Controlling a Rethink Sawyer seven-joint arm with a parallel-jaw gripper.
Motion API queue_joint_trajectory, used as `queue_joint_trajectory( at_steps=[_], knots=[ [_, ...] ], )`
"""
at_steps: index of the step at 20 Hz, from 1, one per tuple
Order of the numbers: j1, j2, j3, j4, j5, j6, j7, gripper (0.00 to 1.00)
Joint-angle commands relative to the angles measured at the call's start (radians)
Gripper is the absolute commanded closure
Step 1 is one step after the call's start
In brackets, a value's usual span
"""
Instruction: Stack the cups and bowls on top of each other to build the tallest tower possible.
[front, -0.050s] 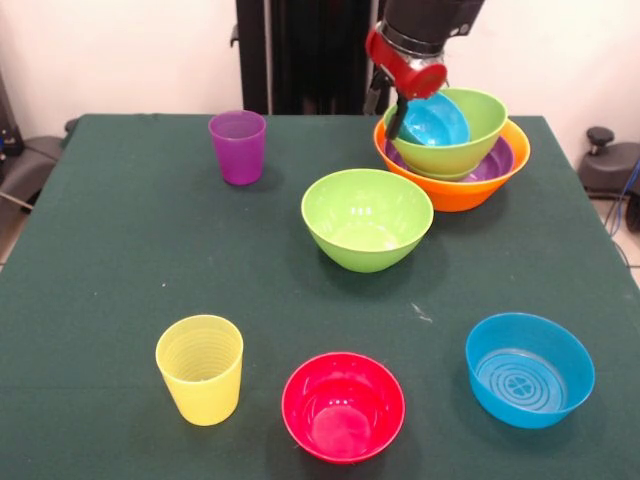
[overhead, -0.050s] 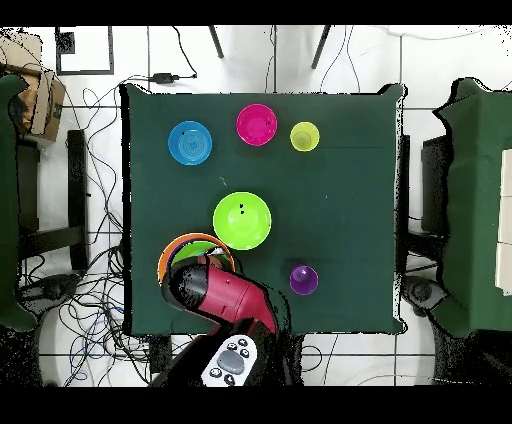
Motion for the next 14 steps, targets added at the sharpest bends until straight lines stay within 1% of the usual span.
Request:
queue_joint_trajectory(
  at_steps=[1, 14],
  knots=[
    [0.023, 0.047, 0.096, -0.047, -0.033, 0.008, 0.080, 0.00],
    [0.104, -0.022, 0.040, -0.046, -0.015, 0.128, 0.117, 0.00]
  ],
)
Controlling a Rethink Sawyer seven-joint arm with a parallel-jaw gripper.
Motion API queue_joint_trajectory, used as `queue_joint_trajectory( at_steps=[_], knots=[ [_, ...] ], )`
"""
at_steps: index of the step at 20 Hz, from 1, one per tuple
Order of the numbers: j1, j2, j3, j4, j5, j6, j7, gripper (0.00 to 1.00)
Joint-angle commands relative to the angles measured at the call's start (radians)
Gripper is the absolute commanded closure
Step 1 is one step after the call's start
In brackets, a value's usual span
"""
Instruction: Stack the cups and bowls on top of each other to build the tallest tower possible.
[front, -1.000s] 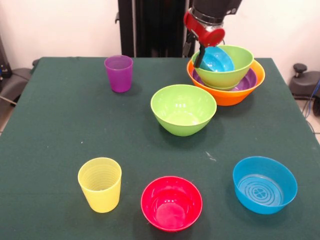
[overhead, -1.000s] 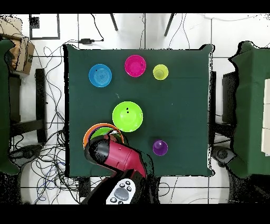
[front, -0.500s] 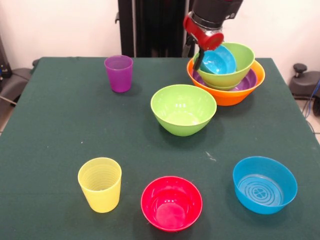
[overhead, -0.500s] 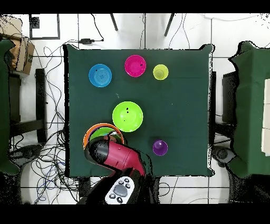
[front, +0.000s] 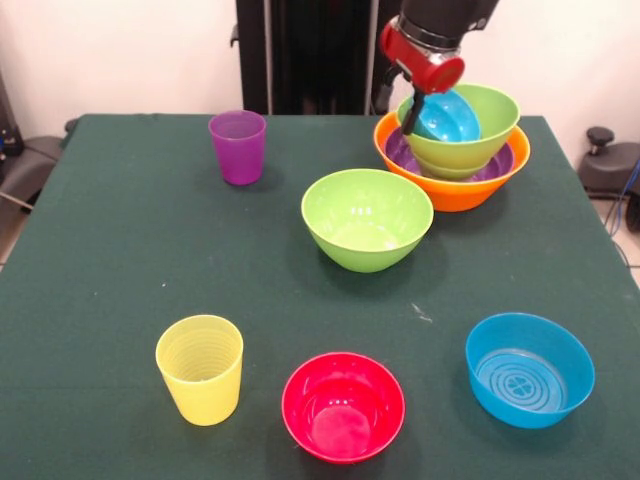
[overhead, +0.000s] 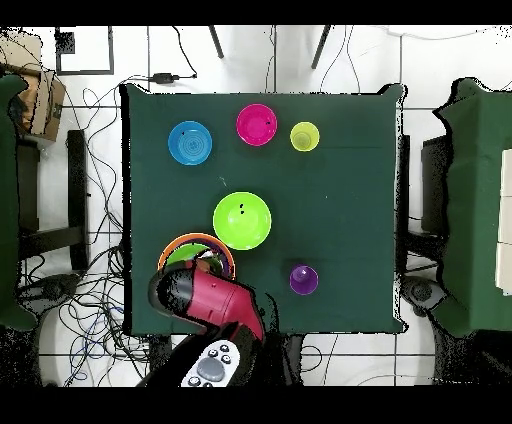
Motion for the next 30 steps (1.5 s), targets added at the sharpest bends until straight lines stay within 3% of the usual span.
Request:
queue_joint_trajectory(
  at_steps=[1, 19, 30],
  knots=[
    [0.045, -0.017, 0.055, -0.047, -0.014, 0.137, 0.120, 0.00],
    [0.019, -0.050, 0.048, -0.035, -0.020, 0.157, 0.094, 0.00],
    [0.046, -0.006, 0.058, -0.039, 0.001, 0.120, 0.136, 0.00]
  ],
)
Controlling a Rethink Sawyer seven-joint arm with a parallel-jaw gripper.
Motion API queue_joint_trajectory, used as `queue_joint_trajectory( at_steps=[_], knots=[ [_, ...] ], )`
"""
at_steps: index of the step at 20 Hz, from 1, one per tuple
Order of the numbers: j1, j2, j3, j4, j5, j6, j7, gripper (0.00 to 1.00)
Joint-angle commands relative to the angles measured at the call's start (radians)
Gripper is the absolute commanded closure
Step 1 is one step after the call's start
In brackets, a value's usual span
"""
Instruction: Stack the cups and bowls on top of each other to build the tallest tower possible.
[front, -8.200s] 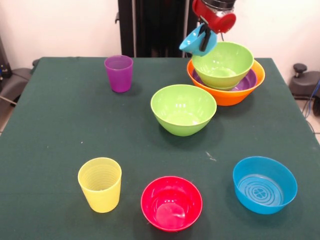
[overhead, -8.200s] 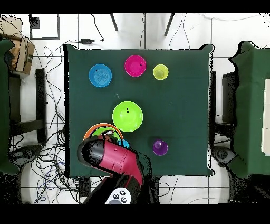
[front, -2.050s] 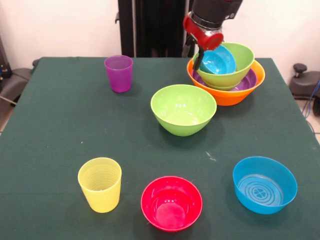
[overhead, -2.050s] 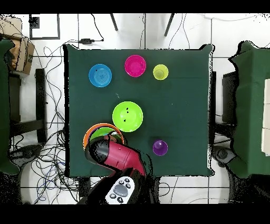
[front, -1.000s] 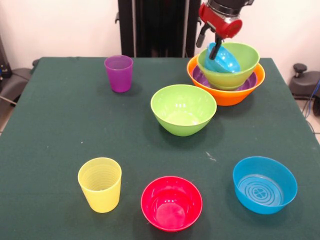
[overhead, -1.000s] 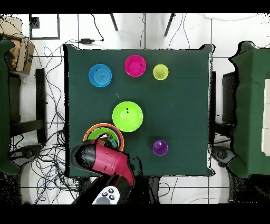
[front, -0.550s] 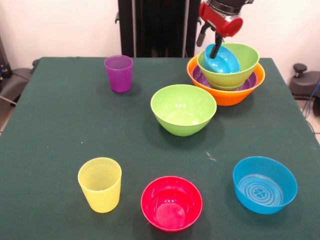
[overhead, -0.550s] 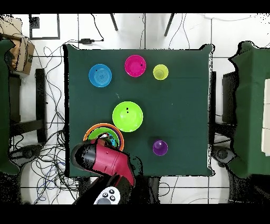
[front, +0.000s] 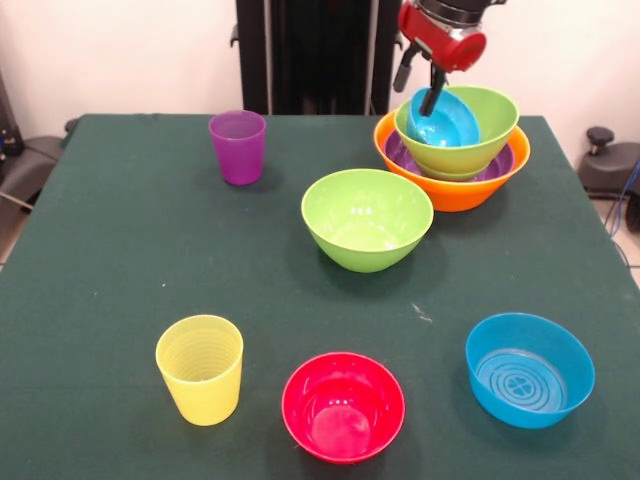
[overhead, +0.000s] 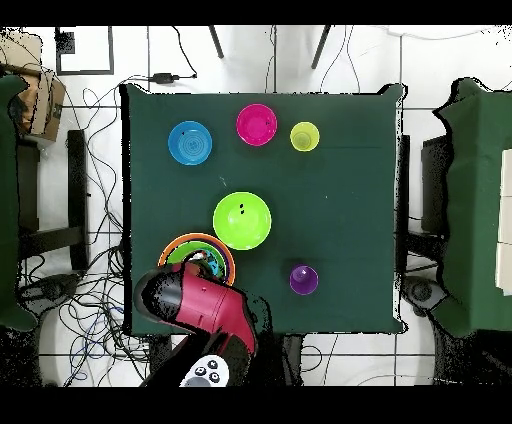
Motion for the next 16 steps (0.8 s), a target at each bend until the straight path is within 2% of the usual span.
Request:
queue_joint_trajectory(
  at_steps=[1, 11, 16],
  knots=[
    [0.012, 0.055, 0.075, -0.041, 0.004, 0.059, 0.139, 0.00],
    [0.041, 0.114, 0.084, -0.070, 0.035, 0.035, 0.182, 0.00],
    [0.022, 0.153, 0.102, -0.071, 0.038, -0.017, 0.168, 0.00]
  ],
)
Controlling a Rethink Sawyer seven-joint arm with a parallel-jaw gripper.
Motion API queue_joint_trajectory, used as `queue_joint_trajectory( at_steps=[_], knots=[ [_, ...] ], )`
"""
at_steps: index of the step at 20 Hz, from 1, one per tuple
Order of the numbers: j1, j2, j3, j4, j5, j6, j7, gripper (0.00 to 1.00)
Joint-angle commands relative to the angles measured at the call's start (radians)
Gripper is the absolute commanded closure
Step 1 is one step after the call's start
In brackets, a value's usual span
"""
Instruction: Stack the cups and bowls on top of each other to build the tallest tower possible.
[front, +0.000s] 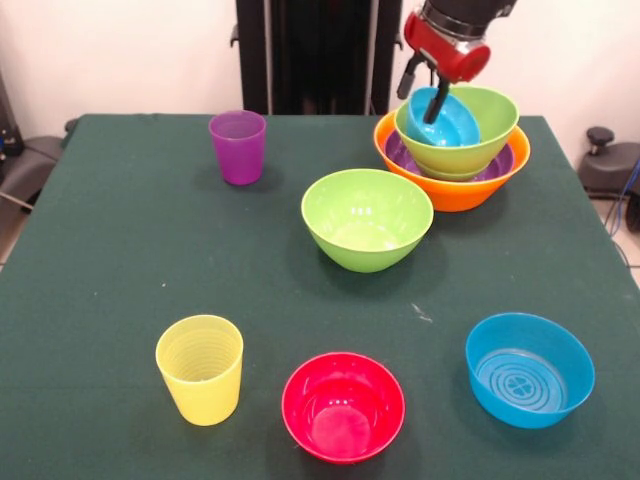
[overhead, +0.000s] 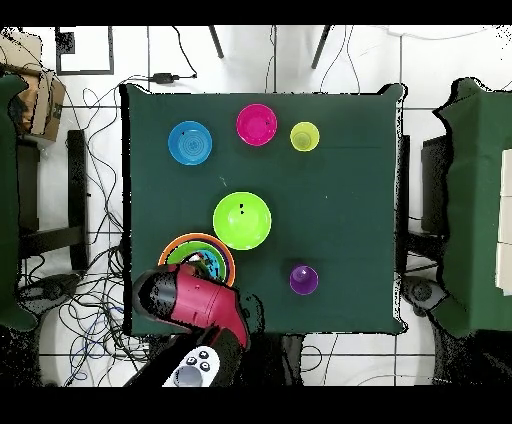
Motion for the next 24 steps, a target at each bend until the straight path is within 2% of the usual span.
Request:
queue_joint_trajectory(
  at_steps=[1, 10, 19, 20, 23, 24],
  knots=[
    [-0.007, 0.101, 0.102, -0.056, 0.033, -0.019, 0.165, 0.00],
    [-0.024, 0.124, 0.106, -0.047, 0.025, -0.053, 0.149, 0.00],
    [0.003, 0.152, 0.081, -0.077, 0.037, -0.045, 0.168, 0.00],
    [0.007, 0.155, 0.078, -0.079, 0.037, -0.053, 0.170, 1.00],
    [0.017, 0.162, 0.065, -0.092, 0.037, -0.033, 0.173, 1.00],
    [0.002, 0.157, 0.082, -0.093, 0.038, -0.030, 0.163, 1.00]
  ],
)
